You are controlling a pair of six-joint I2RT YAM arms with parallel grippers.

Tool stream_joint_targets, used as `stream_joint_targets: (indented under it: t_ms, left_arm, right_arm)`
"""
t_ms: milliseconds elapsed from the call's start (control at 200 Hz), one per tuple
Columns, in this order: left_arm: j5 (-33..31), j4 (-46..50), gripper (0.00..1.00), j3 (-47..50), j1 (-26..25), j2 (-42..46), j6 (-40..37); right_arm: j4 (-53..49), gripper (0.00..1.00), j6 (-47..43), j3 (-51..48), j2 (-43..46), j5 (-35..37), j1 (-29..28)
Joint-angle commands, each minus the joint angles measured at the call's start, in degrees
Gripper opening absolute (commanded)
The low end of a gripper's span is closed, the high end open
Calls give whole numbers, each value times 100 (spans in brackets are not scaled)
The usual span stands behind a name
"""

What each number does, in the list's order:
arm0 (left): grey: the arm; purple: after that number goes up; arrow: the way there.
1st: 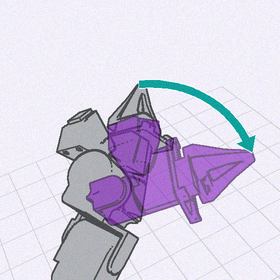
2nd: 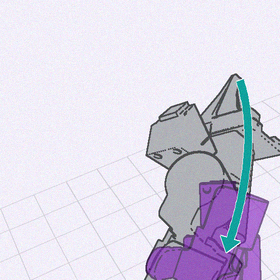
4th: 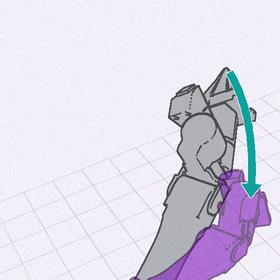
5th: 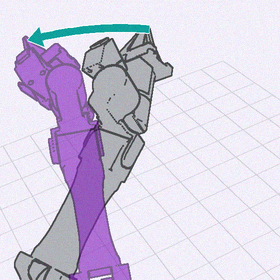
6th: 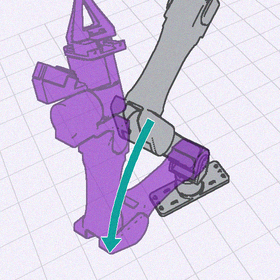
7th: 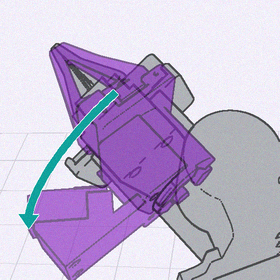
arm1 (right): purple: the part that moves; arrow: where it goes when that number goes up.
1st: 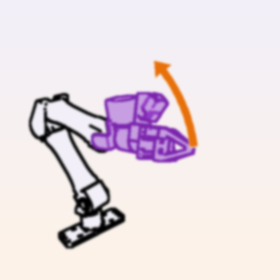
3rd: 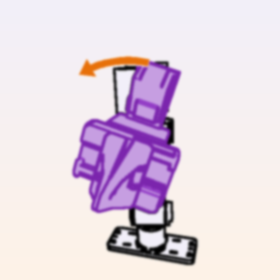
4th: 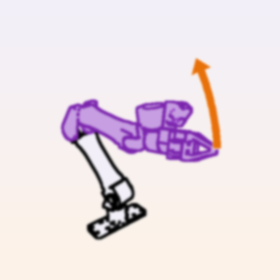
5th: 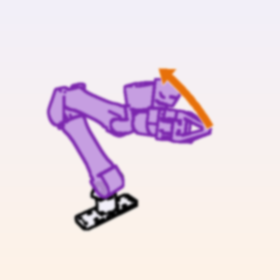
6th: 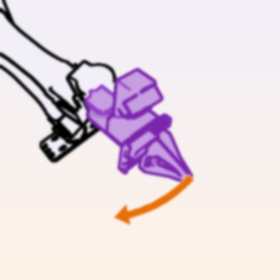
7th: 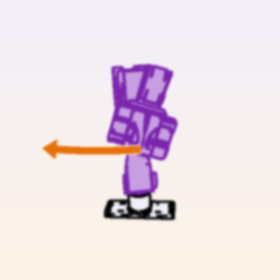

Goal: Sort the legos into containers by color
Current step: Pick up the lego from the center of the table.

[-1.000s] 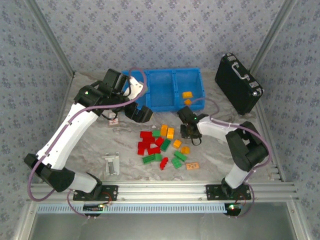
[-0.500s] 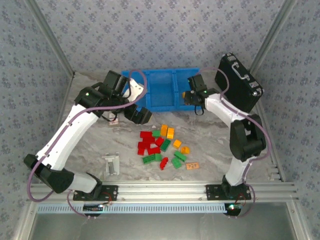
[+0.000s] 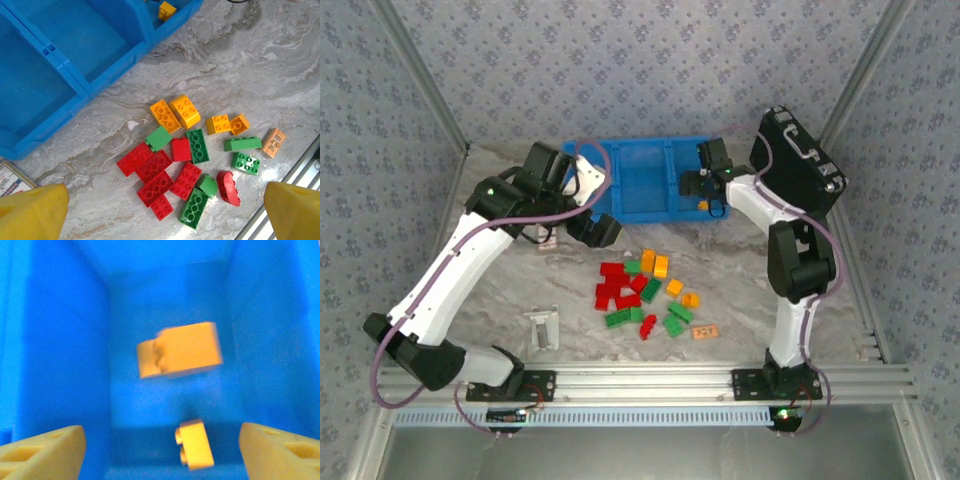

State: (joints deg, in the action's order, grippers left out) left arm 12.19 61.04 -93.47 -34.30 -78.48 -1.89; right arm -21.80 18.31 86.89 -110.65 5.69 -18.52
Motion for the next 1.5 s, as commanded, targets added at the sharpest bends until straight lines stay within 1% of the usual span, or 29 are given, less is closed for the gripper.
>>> stream_joint_targets:
  t_ms: [0,65,185,340,435,490,575,655,820,1075,1330,1495]
  left_arm:
    - [-231,-57,100,-110,-50,-51,11]
    - [-422,-80,100,-123,-52,-40,56]
    - [-1137,-428,100,118,-82,212,95]
    - [-1566,-683,100,223,-112,508,107]
    - [-1698,-803,100,230,-129,645,153]
    - [-1723,-799,100,191,-145,691,188]
    - [-1902,-876,100,196,-228,784,198]
    - [-2045,-1129,100,316,-262,973,189]
    - [-2070,-1730,100,654,-261,1402,159]
    - [-2044,-1604,100,540,-259,1598,163]
    - [-2021,-1501,100,431,-261,1739,237]
    - [-2018,-1448,100,400,-260,1792,285]
  right_arm:
    - [19,84,-206,-425,822,-192,-126]
    - [-9,83,-277,-845,1232,-278,-294]
    - [-134,83,-194,-1685,1918,-327,-760]
    - [-64,79,562,-2908,2454,-342,-1363]
    - [-91,77,914,-3326,2556,-244,-1689]
    - [-195,76,1023,-3422,2565,-229,-1841]
    - [-413,76,1140,-3471,2539,-401,-2071]
    - [-555,75,1254,-3495,2568,-350,-2303]
    - [-448,73,1468,-3630,2559,-360,-2513]
    - [-304,72,1531,-3886,2417,-35,-2745]
    - [-6,71,1611,-4187,2303,101,-2857]
    - [277,67,1302,-4137,2212,323,-2864]
